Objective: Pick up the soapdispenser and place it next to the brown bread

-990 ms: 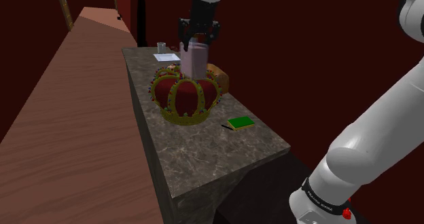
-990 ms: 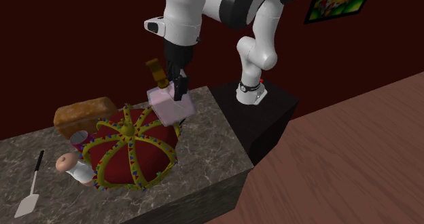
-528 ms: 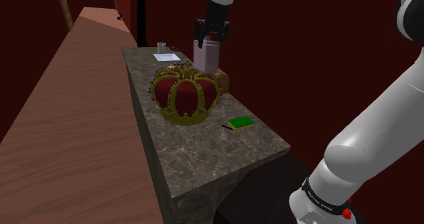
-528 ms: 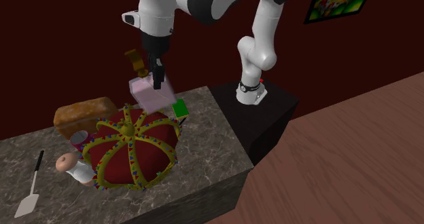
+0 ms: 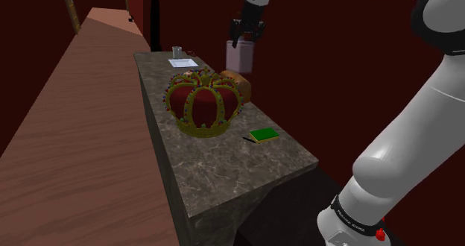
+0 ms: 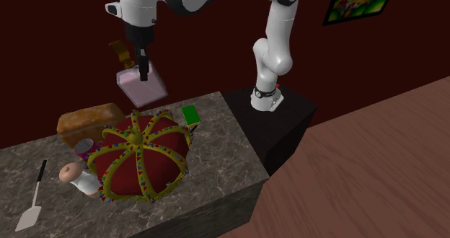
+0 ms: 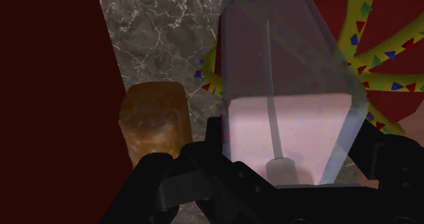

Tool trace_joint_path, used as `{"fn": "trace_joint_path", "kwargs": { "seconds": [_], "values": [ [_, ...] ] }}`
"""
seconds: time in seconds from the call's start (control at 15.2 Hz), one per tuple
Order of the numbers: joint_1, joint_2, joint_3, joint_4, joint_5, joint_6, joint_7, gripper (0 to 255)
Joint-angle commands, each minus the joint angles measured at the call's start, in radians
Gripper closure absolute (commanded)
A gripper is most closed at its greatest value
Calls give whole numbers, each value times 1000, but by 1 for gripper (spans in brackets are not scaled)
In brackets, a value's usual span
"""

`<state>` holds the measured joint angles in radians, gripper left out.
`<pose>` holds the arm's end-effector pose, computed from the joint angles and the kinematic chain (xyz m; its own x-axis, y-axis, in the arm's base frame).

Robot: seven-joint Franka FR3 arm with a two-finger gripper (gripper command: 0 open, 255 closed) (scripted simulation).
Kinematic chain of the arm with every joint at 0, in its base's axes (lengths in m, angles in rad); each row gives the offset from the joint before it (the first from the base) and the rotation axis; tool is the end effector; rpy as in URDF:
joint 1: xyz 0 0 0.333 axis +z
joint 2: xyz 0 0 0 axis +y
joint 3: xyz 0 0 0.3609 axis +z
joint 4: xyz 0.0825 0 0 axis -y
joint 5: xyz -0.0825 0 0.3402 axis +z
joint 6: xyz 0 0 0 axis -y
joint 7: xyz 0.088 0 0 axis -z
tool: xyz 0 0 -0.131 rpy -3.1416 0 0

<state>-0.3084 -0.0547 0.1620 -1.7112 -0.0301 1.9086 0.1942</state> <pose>0.5211 -0.0771 0.6457 0.9142 -0.3179 0.2513 -0.3260 -0.9453 -0.0099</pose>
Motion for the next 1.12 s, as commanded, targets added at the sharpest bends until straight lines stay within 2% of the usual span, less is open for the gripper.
{"fn": "trace_joint_path", "kwargs": {
  "seconds": [0.0,0.53,0.99,1.06],
  "values": [
    [-18,27,-20,32,5,-3,-41,255],
    [-98,189,-94,235,33,-43,-203,255],
    [-175,394,-136,523,64,-130,-325,255],
    [-175,388,-136,501,64,-114,-325,255]
  ]
}}
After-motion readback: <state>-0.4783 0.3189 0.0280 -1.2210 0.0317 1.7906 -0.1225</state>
